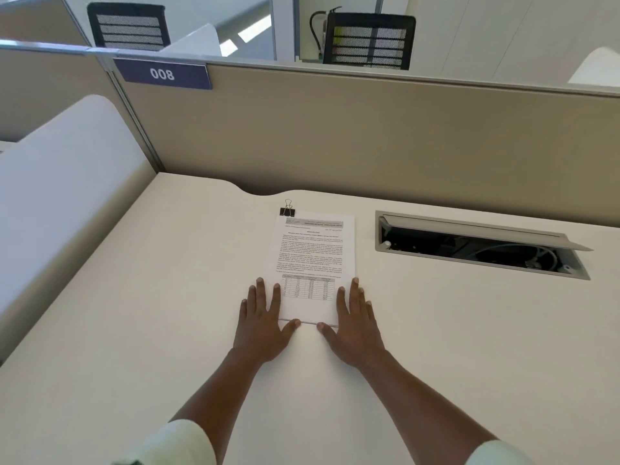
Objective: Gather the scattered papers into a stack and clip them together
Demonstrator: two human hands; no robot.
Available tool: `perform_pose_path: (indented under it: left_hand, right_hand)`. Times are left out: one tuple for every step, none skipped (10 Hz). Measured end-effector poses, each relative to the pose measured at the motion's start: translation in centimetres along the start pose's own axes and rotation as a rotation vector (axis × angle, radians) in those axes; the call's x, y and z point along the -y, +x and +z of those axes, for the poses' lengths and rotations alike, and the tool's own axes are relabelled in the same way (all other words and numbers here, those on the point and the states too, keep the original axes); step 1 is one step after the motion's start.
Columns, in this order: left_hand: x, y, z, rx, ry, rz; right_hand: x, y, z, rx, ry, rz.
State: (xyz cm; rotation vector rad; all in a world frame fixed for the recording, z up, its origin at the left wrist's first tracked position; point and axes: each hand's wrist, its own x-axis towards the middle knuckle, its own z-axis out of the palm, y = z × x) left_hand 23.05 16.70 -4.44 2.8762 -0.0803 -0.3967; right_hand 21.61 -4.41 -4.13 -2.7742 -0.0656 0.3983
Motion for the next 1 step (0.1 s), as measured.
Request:
perform_pose_path:
  left_hand:
    - [-0.11, -0.14, 0.08, -0.005, 0.004, -0.025]
  right_hand:
    - [-0.32, 0.41, -0.52, 0.049, -0.035, -0.005]
